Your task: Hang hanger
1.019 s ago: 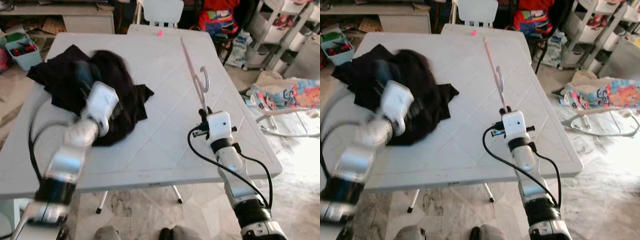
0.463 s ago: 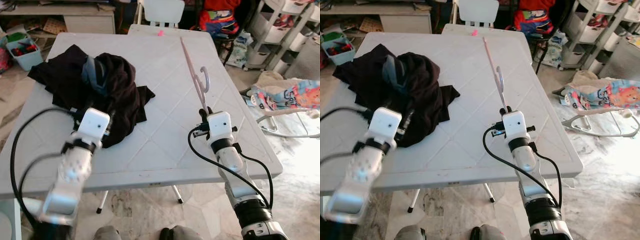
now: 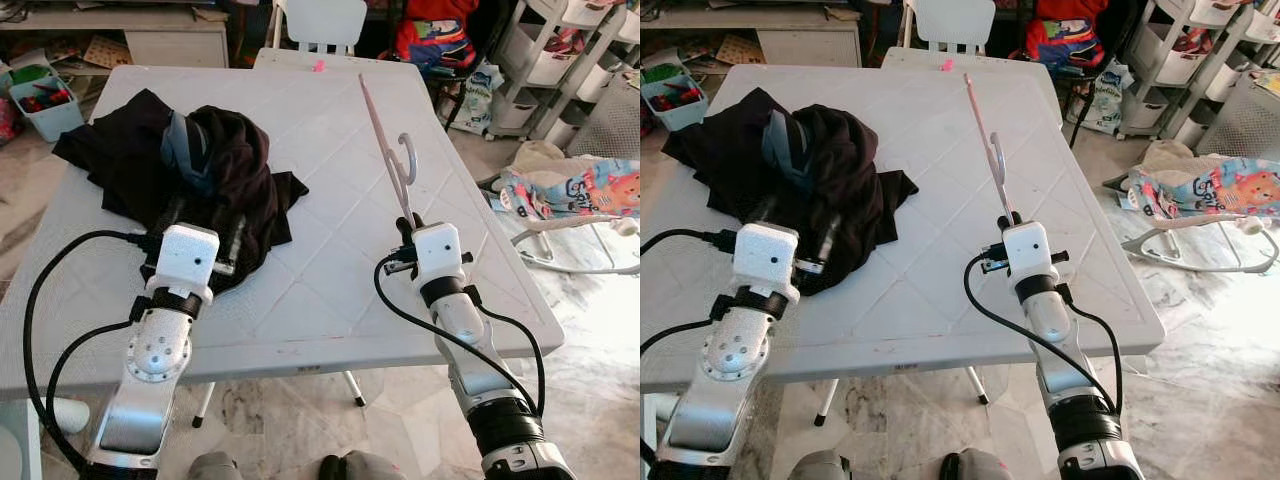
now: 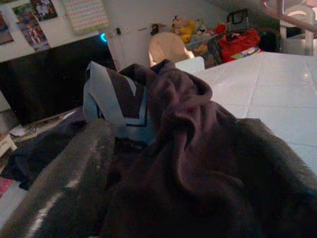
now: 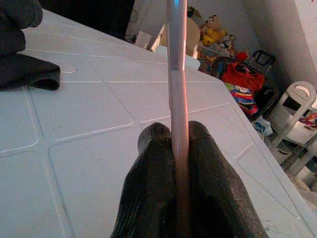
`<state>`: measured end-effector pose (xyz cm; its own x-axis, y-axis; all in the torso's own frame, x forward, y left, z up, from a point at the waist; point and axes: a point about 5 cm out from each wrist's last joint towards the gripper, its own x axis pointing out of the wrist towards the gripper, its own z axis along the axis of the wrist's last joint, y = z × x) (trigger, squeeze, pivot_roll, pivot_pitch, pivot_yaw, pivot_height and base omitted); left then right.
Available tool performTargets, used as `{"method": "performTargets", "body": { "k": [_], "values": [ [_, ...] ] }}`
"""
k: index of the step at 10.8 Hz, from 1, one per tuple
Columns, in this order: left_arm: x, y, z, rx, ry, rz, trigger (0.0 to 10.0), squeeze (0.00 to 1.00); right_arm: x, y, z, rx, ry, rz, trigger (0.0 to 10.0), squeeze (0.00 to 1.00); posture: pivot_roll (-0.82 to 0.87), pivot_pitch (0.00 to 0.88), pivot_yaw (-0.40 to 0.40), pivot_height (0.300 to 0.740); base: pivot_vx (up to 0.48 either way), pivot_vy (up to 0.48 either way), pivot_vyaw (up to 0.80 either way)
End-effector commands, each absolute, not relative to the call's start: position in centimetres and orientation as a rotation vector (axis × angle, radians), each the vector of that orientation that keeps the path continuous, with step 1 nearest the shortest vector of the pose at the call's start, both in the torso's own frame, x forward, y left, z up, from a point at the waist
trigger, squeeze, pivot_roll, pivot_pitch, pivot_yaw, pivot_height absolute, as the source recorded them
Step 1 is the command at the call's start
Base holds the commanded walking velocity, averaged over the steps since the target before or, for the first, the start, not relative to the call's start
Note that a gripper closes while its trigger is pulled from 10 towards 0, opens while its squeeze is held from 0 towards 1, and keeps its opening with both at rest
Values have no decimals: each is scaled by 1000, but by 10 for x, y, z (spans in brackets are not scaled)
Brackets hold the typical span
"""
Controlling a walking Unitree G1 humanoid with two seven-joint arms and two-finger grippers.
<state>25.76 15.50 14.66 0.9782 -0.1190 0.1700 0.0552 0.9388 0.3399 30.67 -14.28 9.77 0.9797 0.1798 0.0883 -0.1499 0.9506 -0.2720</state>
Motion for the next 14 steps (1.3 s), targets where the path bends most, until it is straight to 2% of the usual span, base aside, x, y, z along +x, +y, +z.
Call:
{"method": "performTargets", "body": {
  "k": [1, 3, 4, 5, 7, 10, 14],
  "values": [
    [262, 151, 149, 339, -199, -99, 10000, 1000, 301, -145, 80, -241, -23, 163, 10000, 0, 18, 59, -74, 740, 0, 0, 0],
    [270, 150, 156, 325, -220, -107, 10000, 1000, 300, -144, 81, -229, -25, 155, 10000, 0, 14, 60, -74, 740, 0, 0, 0],
    [271, 148, 157, 322, -218, -104, 10000, 0, 301, -145, 81, -224, -23, 146, 10000, 0, 11, 64, -71, 740, 0, 0, 0],
    [271, 147, 157, 323, -219, -109, 10000, 0, 301, -146, 81, -221, -18, 137, 10000, 0, 11, 64, -71, 740, 0, 0, 0],
    [271, 145, 156, 319, -212, -112, 10000, 0, 301, -146, 81, -219, -16, 138, 10000, 0, 15, 66, -73, 740, -129, 0, -681],
    [273, 142, 157, 317, -214, -115, 10000, 0, 308, -152, 102, -257, -117, 88, 10000, 0, 14, 65, -71, 740, -302, 0, 0],
    [274, 141, 158, 319, -214, -113, 10000, 0, 308, -153, 103, -268, -119, 83, 10000, 0, 13, 62, -72, 740, -331, 0, 0]
  ]
}}
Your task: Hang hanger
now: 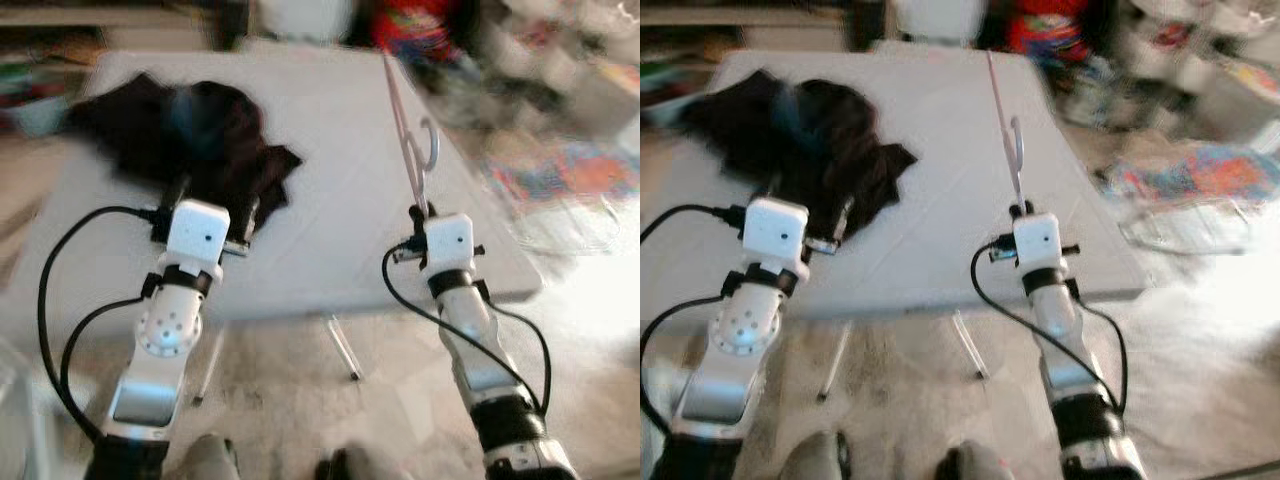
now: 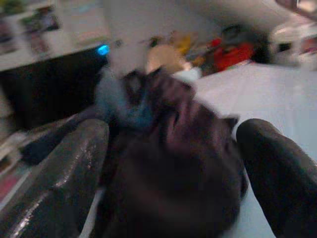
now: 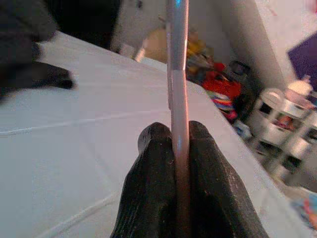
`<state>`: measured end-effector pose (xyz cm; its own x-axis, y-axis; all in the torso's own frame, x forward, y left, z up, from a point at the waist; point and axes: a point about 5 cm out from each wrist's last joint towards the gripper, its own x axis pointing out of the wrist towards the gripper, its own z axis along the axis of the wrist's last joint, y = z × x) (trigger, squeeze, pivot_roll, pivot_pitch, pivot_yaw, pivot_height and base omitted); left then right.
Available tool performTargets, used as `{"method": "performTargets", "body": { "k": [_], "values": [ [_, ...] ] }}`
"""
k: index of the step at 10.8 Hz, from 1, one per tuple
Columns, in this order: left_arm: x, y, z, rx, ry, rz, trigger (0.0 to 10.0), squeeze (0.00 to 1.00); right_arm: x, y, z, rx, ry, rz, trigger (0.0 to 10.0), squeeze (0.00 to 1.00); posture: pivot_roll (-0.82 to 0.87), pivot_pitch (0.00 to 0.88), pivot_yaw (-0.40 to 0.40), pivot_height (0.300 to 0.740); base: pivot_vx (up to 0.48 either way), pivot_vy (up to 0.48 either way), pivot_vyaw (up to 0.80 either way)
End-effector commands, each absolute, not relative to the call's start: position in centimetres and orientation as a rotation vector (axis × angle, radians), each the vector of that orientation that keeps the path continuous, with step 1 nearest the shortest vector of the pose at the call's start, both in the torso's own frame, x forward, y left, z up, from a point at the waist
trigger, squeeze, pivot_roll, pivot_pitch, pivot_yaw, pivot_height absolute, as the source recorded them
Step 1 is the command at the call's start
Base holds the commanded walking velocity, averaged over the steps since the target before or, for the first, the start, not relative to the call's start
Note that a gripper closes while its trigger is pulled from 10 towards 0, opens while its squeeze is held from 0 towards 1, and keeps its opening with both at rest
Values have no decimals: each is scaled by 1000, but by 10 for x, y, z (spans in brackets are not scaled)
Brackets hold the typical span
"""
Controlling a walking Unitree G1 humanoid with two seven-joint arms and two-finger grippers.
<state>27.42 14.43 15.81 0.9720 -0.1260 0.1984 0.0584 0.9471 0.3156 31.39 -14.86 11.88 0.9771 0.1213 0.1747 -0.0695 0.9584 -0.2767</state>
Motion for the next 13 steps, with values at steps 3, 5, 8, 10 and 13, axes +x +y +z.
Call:
{"method": "performTargets", "body": {
  "k": [3, 5, 8, 10, 13],
  "values": [
    [275, 140, 157, 324, -213, -117, 10000, 0, 308, -155, 102, -273, -116, 79, 10000, 0, 12, 62, -72, 740, -322, 0, 0],
    [276, 139, 157, 323, -213, -120, 10000, 0, 308, -155, 101, -277, -112, 77, 10000, 0, 12, 62, -72, 740, -322, 0, 0],
    [275, 138, 157, 324, -213, -125, 10000, 0, 307, -154, 98, -277, -101, 80, 10000, 0, 11, 64, -72, 740, -189, 0, 0],
    [275, 137, 154, 308, -196, -121, 10000, 0, 306, -154, 97, -276, -91, 80, 10000, 0, 10, 64, -72, 740, 0, 0, 0],
    [275, 136, 151, 273, -162, -139, 10000, 0, 306, -154, 93, -268, -70, 77, 10000, 0, 10, 64, -72, 740, 0, 474, -194]
  ]
}}
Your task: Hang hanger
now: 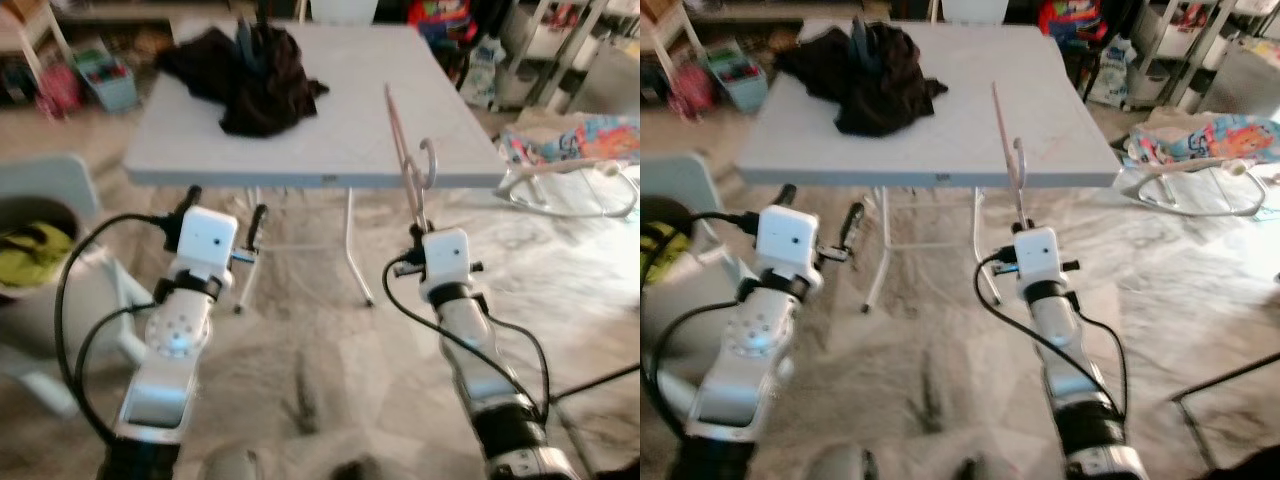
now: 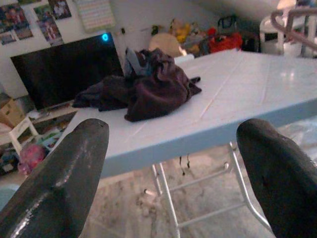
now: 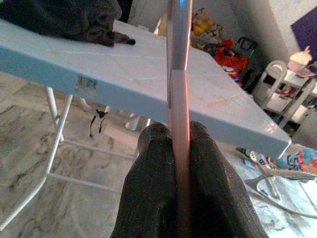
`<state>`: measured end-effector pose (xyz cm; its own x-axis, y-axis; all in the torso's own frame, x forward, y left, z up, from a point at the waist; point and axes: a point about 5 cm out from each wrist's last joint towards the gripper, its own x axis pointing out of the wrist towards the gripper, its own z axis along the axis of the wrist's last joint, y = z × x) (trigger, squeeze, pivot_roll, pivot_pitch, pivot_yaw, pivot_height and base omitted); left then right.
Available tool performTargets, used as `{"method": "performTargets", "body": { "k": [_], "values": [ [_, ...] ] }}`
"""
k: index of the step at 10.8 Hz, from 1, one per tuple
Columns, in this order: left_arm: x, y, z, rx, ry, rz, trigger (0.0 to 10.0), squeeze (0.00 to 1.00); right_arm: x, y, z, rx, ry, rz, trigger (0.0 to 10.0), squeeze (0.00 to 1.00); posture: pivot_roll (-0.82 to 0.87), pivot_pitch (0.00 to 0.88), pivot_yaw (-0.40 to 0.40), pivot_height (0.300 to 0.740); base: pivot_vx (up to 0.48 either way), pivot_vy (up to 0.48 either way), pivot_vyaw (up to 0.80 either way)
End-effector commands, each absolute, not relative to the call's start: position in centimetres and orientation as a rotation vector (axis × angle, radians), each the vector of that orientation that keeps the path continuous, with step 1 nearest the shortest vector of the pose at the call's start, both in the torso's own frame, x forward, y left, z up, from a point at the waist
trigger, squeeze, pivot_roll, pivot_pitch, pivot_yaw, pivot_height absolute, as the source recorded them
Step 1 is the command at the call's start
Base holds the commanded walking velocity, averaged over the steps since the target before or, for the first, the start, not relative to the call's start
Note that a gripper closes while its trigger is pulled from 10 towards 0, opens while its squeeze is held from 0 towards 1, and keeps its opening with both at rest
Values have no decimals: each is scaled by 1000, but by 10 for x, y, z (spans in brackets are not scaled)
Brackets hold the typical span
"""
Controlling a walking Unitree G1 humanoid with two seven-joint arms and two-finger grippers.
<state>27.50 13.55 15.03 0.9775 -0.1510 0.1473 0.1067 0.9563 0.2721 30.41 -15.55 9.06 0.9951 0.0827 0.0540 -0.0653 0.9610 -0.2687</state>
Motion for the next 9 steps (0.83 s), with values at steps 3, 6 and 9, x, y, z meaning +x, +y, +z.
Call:
{"method": "performTargets", "body": {
  "k": [3, 6, 9],
  "values": [
    [276, 135, 150, 269, -153, -154, 10000, 0, 306, -154, 92, -266, -60, 77, 10000, 0, 10, 65, -72, 740, 0, 480, -750],
    [276, 131, 149, 270, -148, -196, 10000, 0, 306, -153, 90, -274, -53, 79, 10000, 0, 9, 64, -71, 740, 0, 455, -800],
    [275, 129, 148, 257, -146, -212, 10000, 0, 306, -154, 89, -277, -45, 80, 10000, 0, 7, 64, -71, 740, 0, 0, -800]
  ]
}}
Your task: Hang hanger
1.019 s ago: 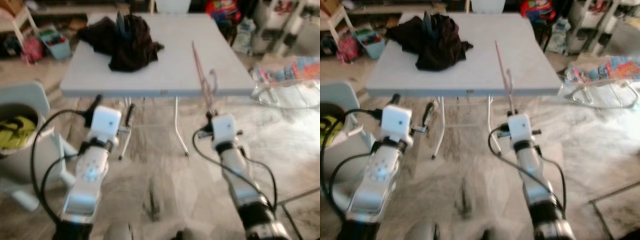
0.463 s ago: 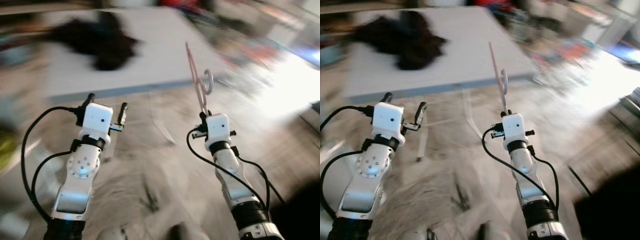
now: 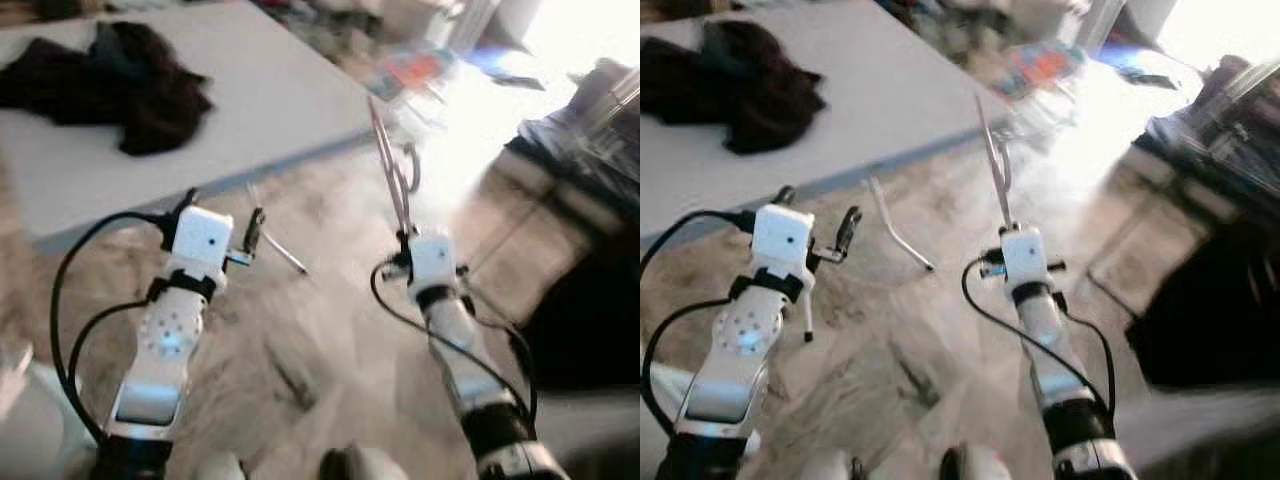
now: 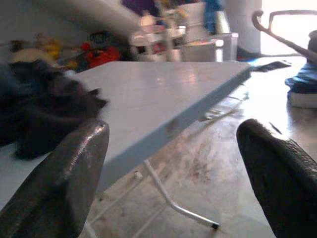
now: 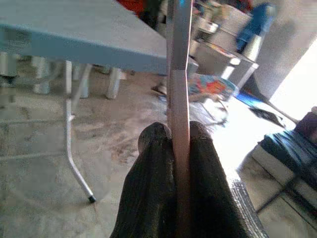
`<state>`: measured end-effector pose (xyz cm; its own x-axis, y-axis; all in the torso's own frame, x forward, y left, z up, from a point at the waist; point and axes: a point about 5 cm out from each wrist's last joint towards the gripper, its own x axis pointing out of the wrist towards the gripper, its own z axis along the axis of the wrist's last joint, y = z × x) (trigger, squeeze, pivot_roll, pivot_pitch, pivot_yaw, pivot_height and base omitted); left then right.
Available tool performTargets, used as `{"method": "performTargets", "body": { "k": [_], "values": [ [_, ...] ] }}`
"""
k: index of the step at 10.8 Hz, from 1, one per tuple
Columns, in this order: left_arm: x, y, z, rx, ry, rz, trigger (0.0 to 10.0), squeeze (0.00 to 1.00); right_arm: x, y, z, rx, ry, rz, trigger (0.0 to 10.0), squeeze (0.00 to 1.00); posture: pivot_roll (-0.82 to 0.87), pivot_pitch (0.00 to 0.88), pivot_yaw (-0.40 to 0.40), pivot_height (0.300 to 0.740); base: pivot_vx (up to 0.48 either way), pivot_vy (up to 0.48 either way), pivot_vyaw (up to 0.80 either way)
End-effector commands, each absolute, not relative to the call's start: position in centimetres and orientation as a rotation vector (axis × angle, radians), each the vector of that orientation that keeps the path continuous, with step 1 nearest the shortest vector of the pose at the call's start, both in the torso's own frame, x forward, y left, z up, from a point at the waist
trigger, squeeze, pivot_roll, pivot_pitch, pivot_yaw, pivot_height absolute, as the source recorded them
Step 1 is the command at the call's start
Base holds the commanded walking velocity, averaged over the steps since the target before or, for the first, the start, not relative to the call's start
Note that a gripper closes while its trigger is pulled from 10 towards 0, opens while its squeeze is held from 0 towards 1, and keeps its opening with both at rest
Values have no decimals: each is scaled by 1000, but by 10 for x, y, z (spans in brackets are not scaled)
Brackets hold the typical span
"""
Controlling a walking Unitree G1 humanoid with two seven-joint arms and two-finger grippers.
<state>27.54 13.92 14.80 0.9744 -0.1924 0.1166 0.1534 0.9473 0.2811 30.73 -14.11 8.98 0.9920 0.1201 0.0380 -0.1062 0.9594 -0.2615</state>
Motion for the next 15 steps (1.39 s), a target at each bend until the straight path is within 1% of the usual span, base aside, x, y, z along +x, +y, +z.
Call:
{"method": "performTargets", "body": {
  "k": [1, 3, 11, 12, 14, 15],
  "values": [
    [276, 129, 149, 260, -149, -216, 10000, 0, 306, -154, 89, -277, -44, 80, 10000, 0, 7, 66, -71, 740, 0, 0, -800],
    [277, 129, 146, 245, -119, -232, 10000, 0, 305, -153, 84, -283, -20, 81, 10000, 0, 7, 64, -71, 740, 0, 480, -800],
    [278, 127, 146, 261, -122, -246, 10000, 0, 304, -152, 78, -280, 13, 87, 10000, 0, 9, 57, -73, 740, 0, 480, -800],
    [277, 125, 145, 273, -128, -266, 10000, 0, 304, -153, 77, -280, 16, 85, 10000, 0, 8, 56, -75, 740, 0, 240, -800],
    [272, 121, 136, 269, -106, -334, 10000, 0, 301, -154, 70, -260, 61, 63, 10000, 0, 7, 55, -74, 740, 0, 0, -691],
    [269, 124, 126, 278, -79, -363, 10000, 0, 299, -156, 65, -245, 98, 35, 10000, 0, 6, 52, -67, 740, 0, 0, 0]
  ]
}}
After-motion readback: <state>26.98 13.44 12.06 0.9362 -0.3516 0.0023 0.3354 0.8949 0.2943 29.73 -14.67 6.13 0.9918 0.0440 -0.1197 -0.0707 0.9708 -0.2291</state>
